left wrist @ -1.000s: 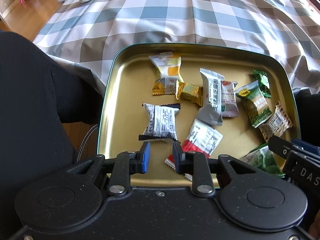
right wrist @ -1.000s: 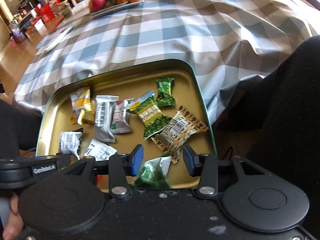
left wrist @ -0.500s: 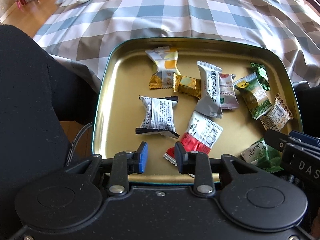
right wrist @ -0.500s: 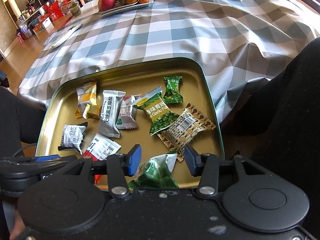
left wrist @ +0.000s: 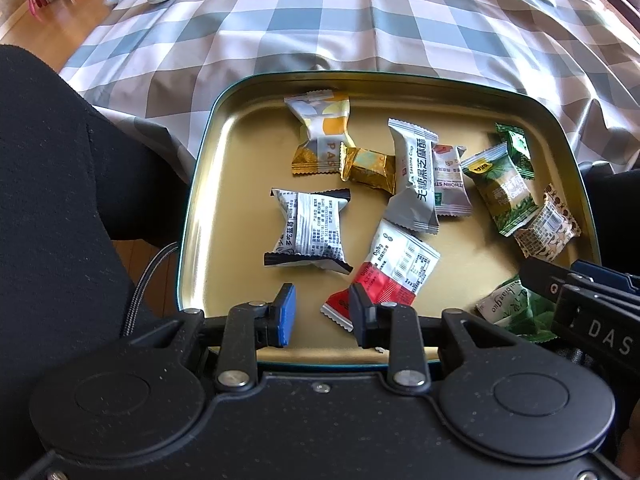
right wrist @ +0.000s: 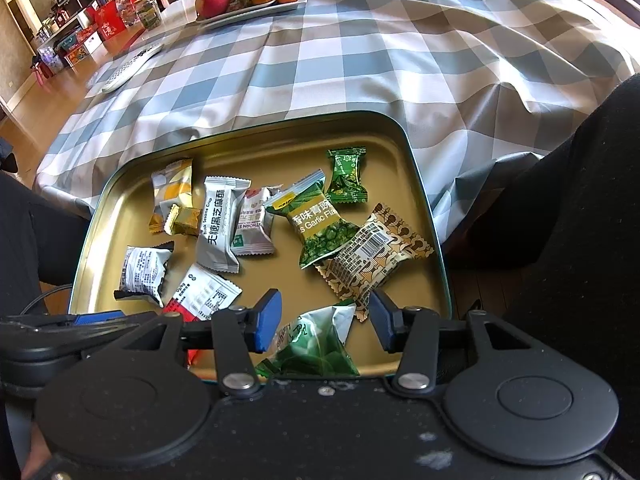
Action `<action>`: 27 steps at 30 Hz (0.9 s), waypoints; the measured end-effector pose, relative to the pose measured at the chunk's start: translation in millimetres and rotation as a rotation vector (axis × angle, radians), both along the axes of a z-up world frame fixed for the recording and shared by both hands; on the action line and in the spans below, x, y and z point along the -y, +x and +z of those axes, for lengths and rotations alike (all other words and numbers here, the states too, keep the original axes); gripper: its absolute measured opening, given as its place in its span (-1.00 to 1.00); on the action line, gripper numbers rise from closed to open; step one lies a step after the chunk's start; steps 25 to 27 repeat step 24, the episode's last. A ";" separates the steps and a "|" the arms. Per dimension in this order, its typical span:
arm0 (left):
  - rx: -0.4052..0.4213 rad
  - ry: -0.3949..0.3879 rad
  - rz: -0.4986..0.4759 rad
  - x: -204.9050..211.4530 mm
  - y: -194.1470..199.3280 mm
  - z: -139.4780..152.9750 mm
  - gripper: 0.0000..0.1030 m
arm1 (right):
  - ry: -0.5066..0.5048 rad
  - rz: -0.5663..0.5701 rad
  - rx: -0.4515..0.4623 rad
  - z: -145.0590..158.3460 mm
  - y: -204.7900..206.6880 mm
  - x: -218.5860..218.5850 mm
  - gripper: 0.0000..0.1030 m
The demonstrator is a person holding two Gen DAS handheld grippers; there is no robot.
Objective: Organize snacks
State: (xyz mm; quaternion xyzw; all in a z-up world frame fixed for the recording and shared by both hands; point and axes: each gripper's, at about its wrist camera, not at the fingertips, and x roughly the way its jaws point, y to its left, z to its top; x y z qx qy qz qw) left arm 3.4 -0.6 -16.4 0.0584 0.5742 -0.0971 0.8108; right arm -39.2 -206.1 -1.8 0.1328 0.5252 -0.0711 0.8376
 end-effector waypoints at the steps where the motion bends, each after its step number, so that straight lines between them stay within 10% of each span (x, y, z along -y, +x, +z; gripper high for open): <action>1: -0.001 0.000 -0.001 0.0 0.1 -0.2 -0.23 | 0.000 0.000 0.000 -0.1 0.1 -0.1 -0.02; 27: -0.005 -0.008 -0.005 0.0 -0.6 -0.9 -0.23 | 0.004 -0.001 -0.006 -2.4 -0.3 -1.1 -0.02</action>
